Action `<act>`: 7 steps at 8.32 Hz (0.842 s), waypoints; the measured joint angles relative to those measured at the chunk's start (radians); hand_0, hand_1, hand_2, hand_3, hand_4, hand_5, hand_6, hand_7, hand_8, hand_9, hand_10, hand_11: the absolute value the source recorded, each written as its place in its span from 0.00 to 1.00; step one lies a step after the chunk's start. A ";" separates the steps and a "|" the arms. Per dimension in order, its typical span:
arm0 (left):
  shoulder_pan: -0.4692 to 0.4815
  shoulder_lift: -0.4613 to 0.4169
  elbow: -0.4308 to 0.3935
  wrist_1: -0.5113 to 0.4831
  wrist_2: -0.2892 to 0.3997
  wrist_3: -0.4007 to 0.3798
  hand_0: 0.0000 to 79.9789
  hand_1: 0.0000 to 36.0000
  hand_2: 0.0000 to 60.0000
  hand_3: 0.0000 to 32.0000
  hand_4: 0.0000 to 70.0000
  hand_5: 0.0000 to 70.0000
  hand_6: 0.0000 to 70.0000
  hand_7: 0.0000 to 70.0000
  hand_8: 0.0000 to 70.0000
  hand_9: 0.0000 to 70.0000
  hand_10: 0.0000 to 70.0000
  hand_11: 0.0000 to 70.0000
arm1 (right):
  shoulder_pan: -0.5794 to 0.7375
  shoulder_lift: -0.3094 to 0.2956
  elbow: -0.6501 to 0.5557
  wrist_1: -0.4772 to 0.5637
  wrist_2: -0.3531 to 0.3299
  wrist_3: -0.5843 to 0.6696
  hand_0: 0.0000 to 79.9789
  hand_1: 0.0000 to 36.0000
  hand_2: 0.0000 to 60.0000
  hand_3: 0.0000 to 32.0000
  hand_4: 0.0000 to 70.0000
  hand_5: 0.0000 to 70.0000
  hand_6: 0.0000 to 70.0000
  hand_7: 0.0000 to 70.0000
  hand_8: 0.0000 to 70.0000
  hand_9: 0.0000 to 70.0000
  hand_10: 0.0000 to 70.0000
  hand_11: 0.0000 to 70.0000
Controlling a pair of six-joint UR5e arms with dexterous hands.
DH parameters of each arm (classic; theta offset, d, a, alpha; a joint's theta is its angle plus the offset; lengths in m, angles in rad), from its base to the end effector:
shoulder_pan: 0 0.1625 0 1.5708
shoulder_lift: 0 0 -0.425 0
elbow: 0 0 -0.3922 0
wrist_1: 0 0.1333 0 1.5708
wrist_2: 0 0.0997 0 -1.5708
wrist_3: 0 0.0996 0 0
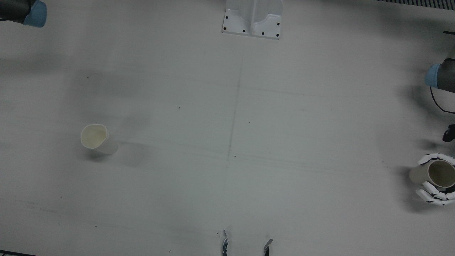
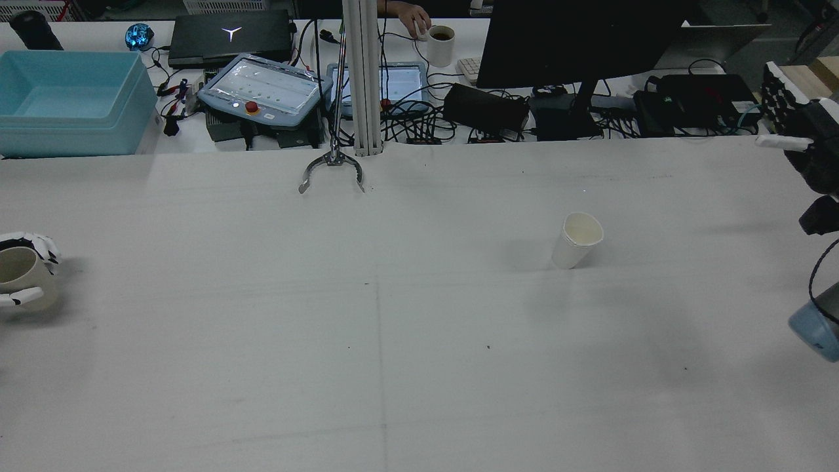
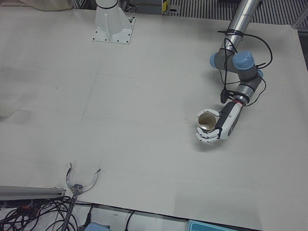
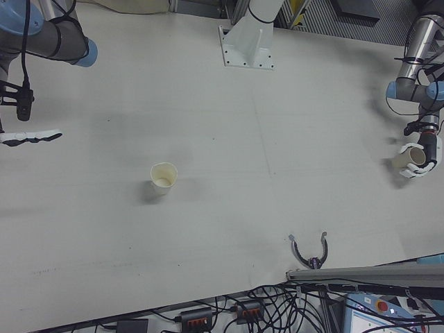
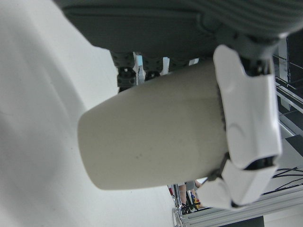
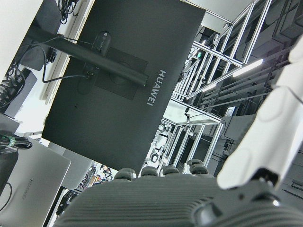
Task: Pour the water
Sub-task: 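Reach the right hand toward the white paper cup on the table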
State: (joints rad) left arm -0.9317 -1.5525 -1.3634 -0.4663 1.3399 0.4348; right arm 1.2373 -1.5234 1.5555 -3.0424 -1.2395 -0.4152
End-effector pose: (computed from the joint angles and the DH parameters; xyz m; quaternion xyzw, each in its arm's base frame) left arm 0.1684 -0.4883 0.7489 -0.0090 0.7848 -0.5731 0.2357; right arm -0.0132 -0.5442 0.6609 0.1389 -0.7366 0.6505 0.1223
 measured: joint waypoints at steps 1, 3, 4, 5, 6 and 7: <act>0.000 0.001 -0.004 0.001 0.000 0.000 0.75 0.83 0.92 0.00 0.80 0.97 0.51 0.60 0.46 0.61 0.38 0.58 | -0.008 0.001 0.000 0.000 0.000 -0.003 0.55 0.26 0.06 0.00 0.03 0.07 0.00 0.00 0.00 0.00 0.00 0.00; -0.001 0.011 -0.016 0.010 0.001 -0.020 0.76 0.85 0.95 0.00 0.79 0.99 0.51 0.61 0.44 0.61 0.39 0.58 | -0.093 0.001 -0.001 0.002 0.045 -0.024 0.56 0.28 0.05 0.00 0.00 0.03 0.00 0.00 0.00 0.00 0.00 0.00; -0.002 0.013 -0.019 0.014 0.002 -0.029 0.75 0.84 0.94 0.00 0.79 1.00 0.51 0.60 0.44 0.61 0.38 0.58 | -0.167 0.000 -0.006 0.003 0.103 -0.032 0.57 0.31 0.06 0.00 0.00 0.01 0.00 0.00 0.00 0.00 0.00 0.00; -0.001 0.015 -0.020 0.018 0.002 -0.034 0.75 0.84 0.95 0.00 0.78 0.99 0.51 0.60 0.44 0.61 0.39 0.58 | -0.251 0.012 -0.035 0.016 0.168 -0.036 0.57 0.32 0.05 0.00 0.00 0.00 0.00 0.00 0.00 0.00 0.00 0.00; -0.002 0.016 -0.020 0.020 0.002 -0.035 0.75 0.84 0.95 0.00 0.77 0.99 0.51 0.60 0.44 0.60 0.39 0.58 | -0.327 0.028 -0.079 0.058 0.227 -0.034 0.58 0.33 0.04 0.00 0.00 0.01 0.00 0.00 0.00 0.00 0.00 0.00; -0.002 0.020 -0.021 0.021 0.002 -0.036 0.75 0.84 0.95 0.00 0.77 0.98 0.51 0.60 0.44 0.60 0.39 0.58 | -0.380 0.036 -0.108 0.096 0.271 -0.032 0.58 0.34 0.05 0.00 0.00 0.02 0.00 0.00 0.00 0.00 0.00 0.00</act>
State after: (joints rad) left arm -0.9338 -1.5327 -1.3842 -0.4457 1.3417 0.3986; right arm 0.8572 -1.4871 1.4473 -2.9463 -0.9688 -0.4469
